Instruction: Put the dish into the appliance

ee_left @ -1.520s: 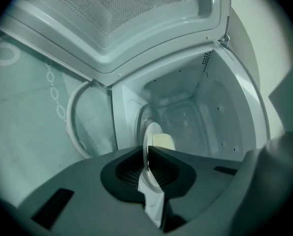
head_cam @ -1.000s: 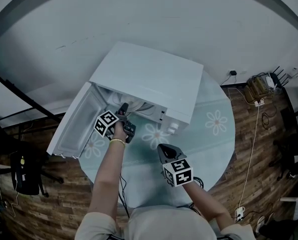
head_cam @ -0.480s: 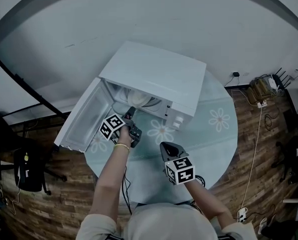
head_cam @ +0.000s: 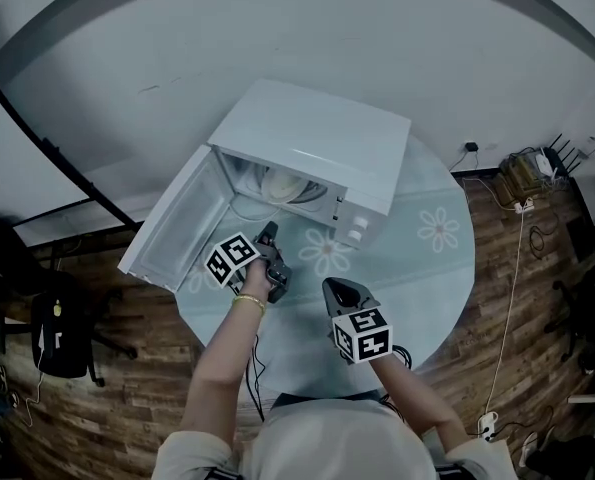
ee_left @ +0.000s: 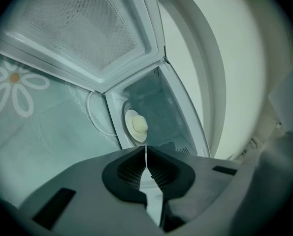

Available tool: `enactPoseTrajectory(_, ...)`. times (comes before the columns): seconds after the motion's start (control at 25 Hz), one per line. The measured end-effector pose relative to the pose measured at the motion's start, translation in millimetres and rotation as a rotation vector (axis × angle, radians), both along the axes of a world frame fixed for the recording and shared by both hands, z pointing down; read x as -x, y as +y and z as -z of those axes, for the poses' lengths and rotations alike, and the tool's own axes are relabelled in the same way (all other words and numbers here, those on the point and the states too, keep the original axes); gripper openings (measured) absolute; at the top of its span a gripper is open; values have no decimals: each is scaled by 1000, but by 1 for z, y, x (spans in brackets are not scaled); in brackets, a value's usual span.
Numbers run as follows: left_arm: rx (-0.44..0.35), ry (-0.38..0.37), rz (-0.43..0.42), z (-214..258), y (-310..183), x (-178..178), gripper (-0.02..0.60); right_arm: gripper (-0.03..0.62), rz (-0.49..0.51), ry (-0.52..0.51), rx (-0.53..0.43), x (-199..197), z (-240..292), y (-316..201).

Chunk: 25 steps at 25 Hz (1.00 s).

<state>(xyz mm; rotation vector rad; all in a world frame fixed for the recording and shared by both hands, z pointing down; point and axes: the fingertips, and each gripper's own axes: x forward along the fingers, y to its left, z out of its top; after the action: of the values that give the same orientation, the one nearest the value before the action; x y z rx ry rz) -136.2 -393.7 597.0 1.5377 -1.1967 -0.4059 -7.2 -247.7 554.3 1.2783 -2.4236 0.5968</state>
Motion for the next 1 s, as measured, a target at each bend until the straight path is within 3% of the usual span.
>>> enactPoseTrajectory(0.48,-113,-79,-62,38,65,-12,11,5,-45,-13,-26,-5,13,30)
enactPoseTrajectory(1.0,-115,-185,-239,35,158,-35,11,5,-126,-25,-32,-19,18,57)
